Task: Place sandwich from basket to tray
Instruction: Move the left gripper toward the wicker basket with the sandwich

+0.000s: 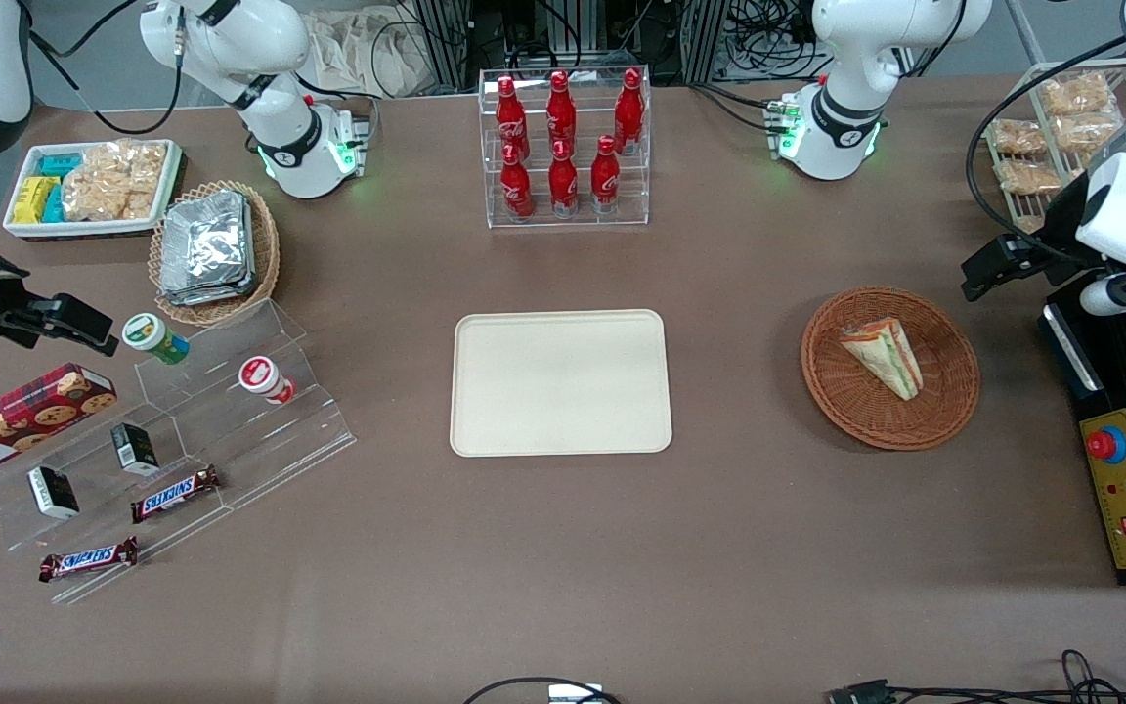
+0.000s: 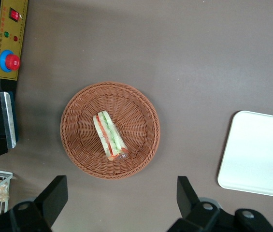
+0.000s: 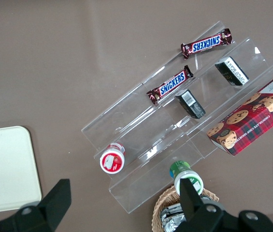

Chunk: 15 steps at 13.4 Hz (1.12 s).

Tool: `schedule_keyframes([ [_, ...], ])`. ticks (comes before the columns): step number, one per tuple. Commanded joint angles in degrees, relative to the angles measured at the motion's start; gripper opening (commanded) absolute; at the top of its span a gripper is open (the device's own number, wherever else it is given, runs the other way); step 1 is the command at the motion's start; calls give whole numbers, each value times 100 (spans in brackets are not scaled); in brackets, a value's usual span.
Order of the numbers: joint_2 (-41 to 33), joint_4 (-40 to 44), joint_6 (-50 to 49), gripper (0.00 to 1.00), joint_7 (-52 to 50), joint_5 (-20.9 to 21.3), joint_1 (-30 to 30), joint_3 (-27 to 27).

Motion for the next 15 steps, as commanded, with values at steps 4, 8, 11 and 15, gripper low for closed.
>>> schedule_keyframes([
  [4,107,307,-425,100,-74,241,-143,56],
  [8,-68,-296,-154,100,-170,232,-143,56],
  [11,-437,-1412,600,100,-232,232,-82,65],
  [15,-868,-3310,2296,100,-574,241,6,91],
])
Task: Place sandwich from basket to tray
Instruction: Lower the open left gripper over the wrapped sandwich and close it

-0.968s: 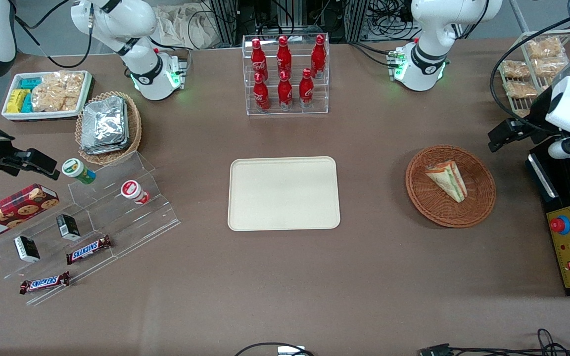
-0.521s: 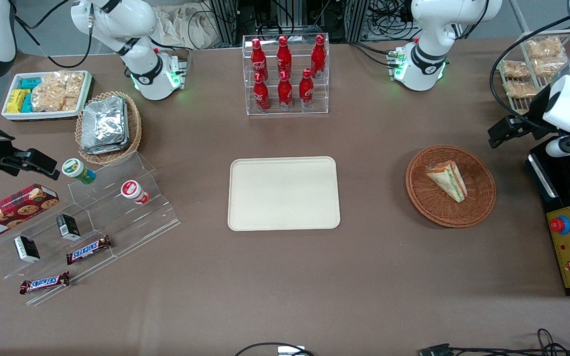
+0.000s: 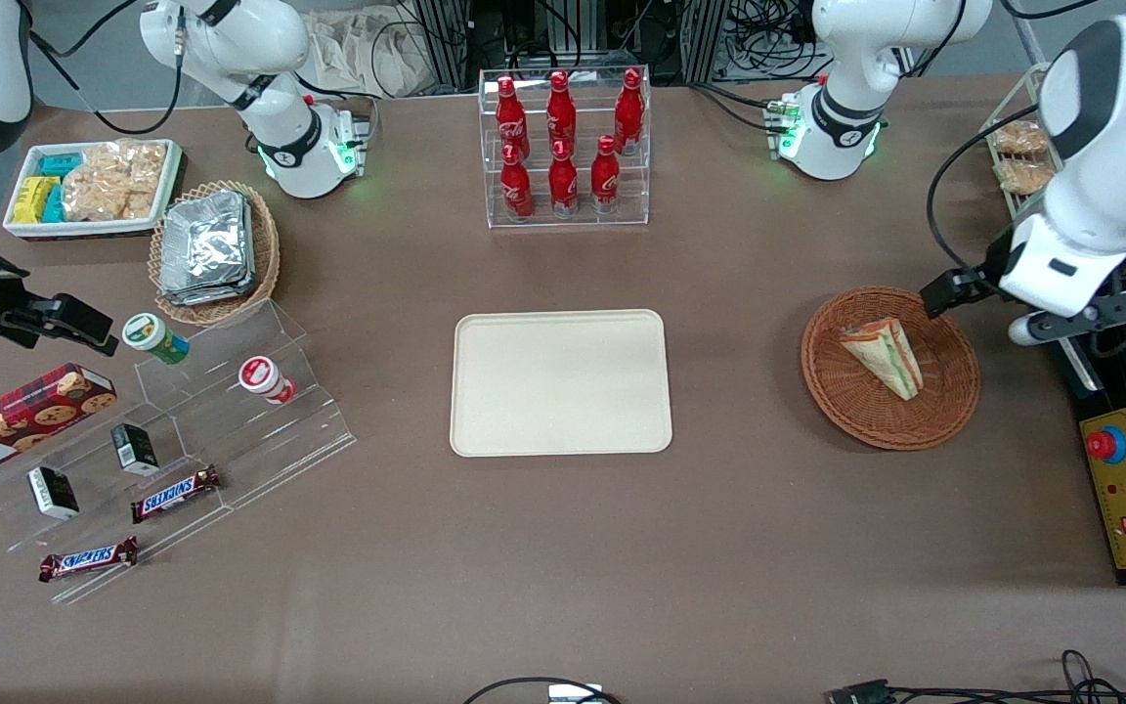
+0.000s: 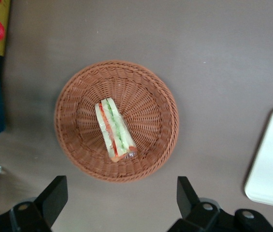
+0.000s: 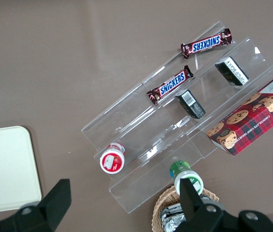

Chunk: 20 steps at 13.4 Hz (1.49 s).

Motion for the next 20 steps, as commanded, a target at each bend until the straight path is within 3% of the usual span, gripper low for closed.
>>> schedule_keyframes([
  [1,-517,-1322,1026,100,-215,89,78,43],
  [6,-166,-2614,3012,100,-215,115,500,43],
  [10,588,-3108,4481,99,-224,106,667,43],
  [16,1363,-3047,5362,96,-373,63,650,43],
  [20,1434,-3003,5424,95,-557,71,571,25],
])
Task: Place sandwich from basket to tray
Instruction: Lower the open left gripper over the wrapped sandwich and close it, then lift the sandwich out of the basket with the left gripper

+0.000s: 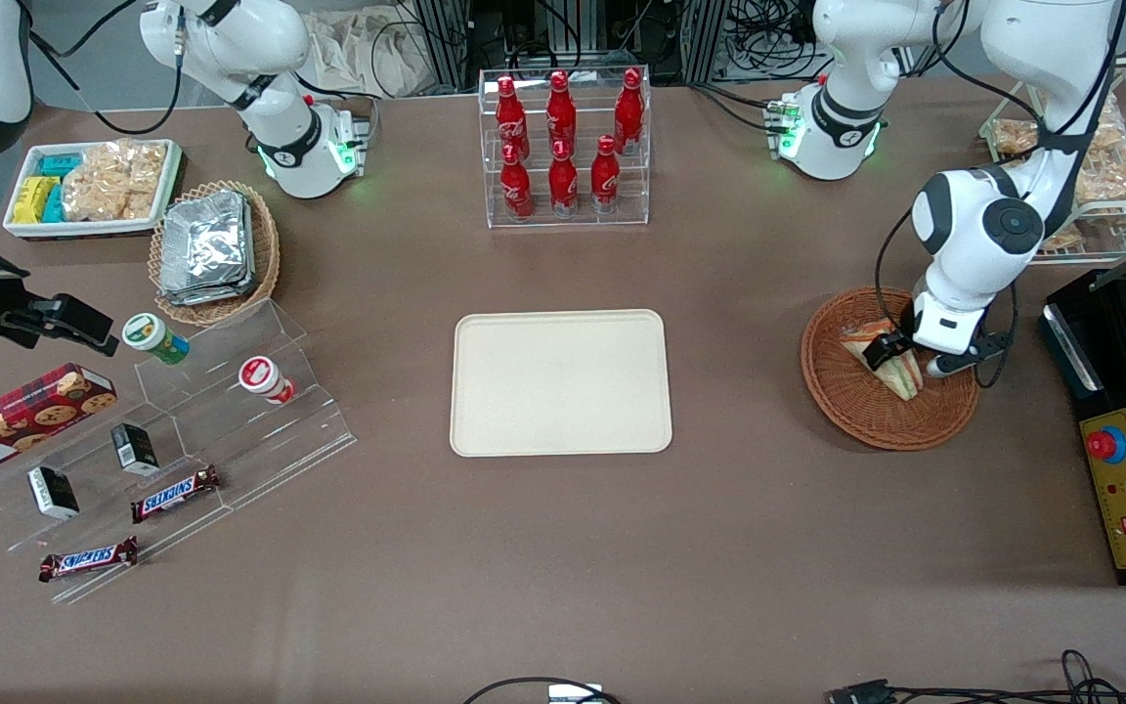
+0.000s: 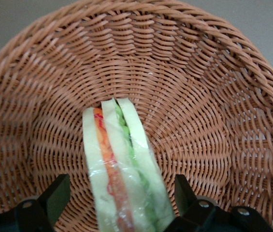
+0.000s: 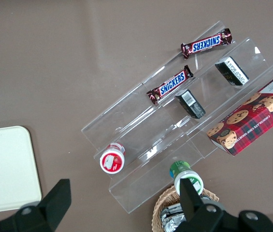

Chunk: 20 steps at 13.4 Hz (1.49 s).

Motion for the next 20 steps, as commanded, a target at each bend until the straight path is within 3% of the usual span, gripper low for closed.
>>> schedule_keyframes([
  [1,62,74,92,86,-209,70,-39,-25],
  [3,53,83,92,29,-200,88,-39,-33],
  [4,35,83,83,13,-200,88,-39,-42],
  [5,1,83,75,8,-183,88,-39,-51],
  [9,-524,91,-178,8,-156,88,-144,-147],
  [12,-1325,783,-1932,8,-148,79,-381,-183],
  [14,-1573,1948,-3669,8,-60,35,-592,-201],
  [16,-1311,3677,-5647,8,-51,-140,-846,-244],
  [18,-1230,4544,-6470,8,19,-159,-1101,-340],
  [20,-1239,4863,-6779,11,-24,-132,-1269,-665],
])
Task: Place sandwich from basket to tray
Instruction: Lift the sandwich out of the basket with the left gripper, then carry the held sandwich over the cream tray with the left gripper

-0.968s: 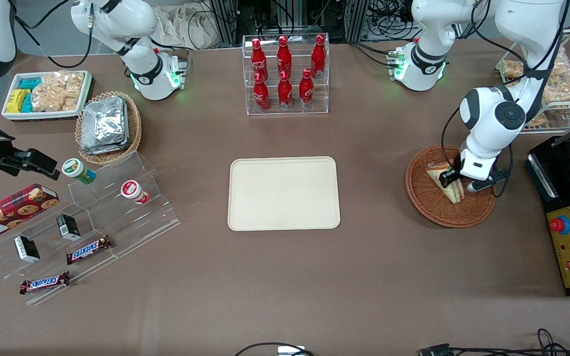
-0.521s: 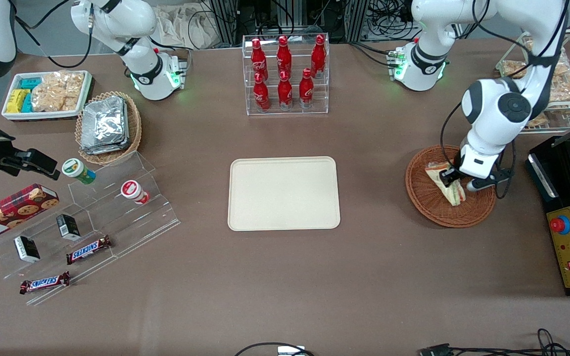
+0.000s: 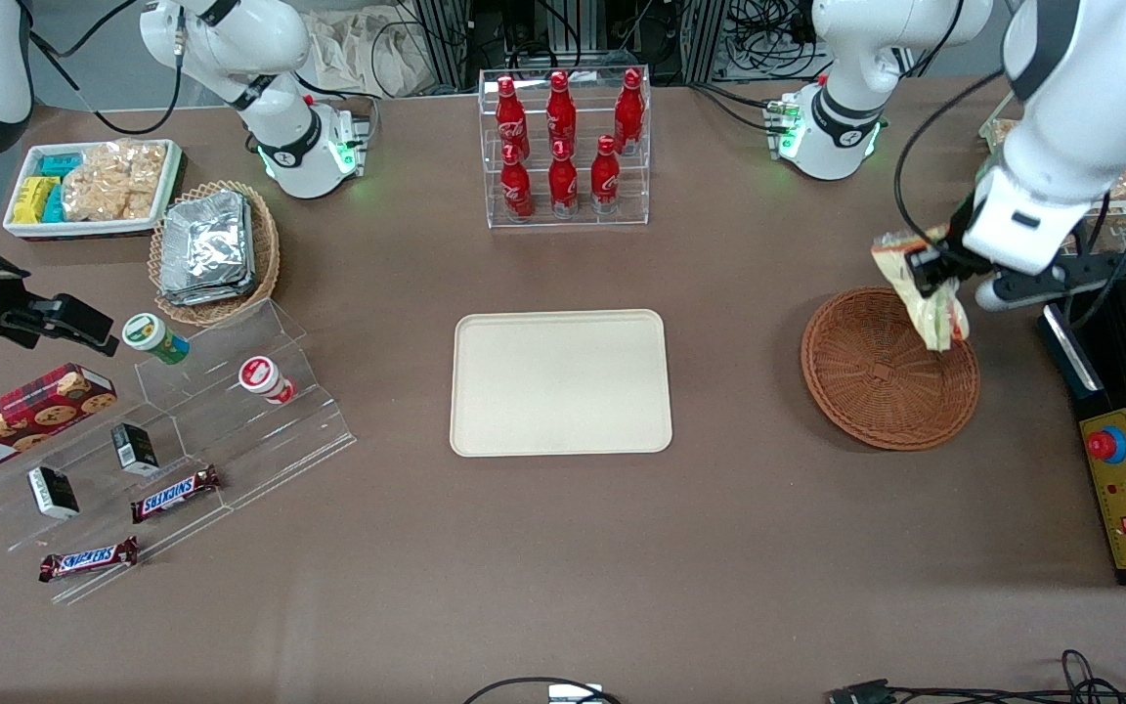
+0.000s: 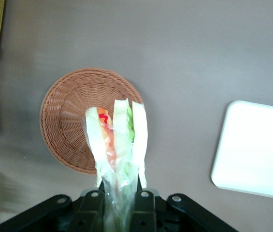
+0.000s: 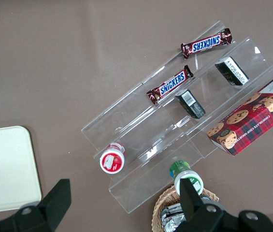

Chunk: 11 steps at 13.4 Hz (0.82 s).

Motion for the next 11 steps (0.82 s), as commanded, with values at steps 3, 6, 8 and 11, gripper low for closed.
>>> schedule_keyframes([
  [3,627,818,-389,11,-105,-50,43,-1240],
  [6,1225,1363,-379,11,-324,3,309,-2227],
  [8,1489,1426,-205,11,-799,3,257,-2395],
  [11,2270,1189,699,11,-1133,317,37,-2457],
])
